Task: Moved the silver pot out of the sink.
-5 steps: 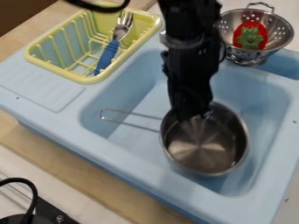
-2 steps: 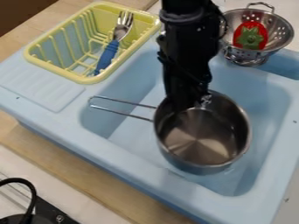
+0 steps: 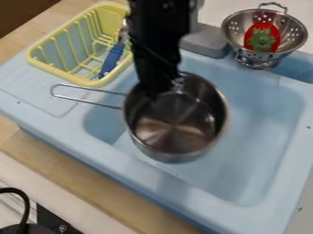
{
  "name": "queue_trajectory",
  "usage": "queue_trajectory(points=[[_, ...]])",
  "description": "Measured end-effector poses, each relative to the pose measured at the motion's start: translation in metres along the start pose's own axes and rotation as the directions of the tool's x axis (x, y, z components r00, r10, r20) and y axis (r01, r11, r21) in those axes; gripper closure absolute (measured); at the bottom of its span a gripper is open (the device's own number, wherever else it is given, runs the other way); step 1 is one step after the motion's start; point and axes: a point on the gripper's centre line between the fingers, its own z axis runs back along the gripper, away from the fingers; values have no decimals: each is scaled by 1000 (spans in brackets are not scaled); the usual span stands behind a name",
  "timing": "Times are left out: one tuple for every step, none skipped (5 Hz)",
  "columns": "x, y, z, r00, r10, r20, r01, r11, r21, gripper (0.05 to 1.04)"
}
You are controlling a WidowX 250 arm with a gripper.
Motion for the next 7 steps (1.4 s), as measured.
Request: queue_trajectory(points=[[-9, 19, 2, 998, 65, 3, -65, 998, 4, 1026], [-18, 47, 7, 994, 111, 0, -111, 994, 14, 1026], [-26, 72, 6, 991, 137, 3, -137, 990, -16, 1026], [-29, 88, 7, 999, 27, 27, -25, 999, -46, 1026], [-32, 92, 7, 994, -99, 52, 104, 988, -113, 1026], [-39, 99, 1, 988, -150, 39, 154, 976, -153, 1026], [-46, 107, -1, 987, -155, 35, 159, 972, -175, 1026]])
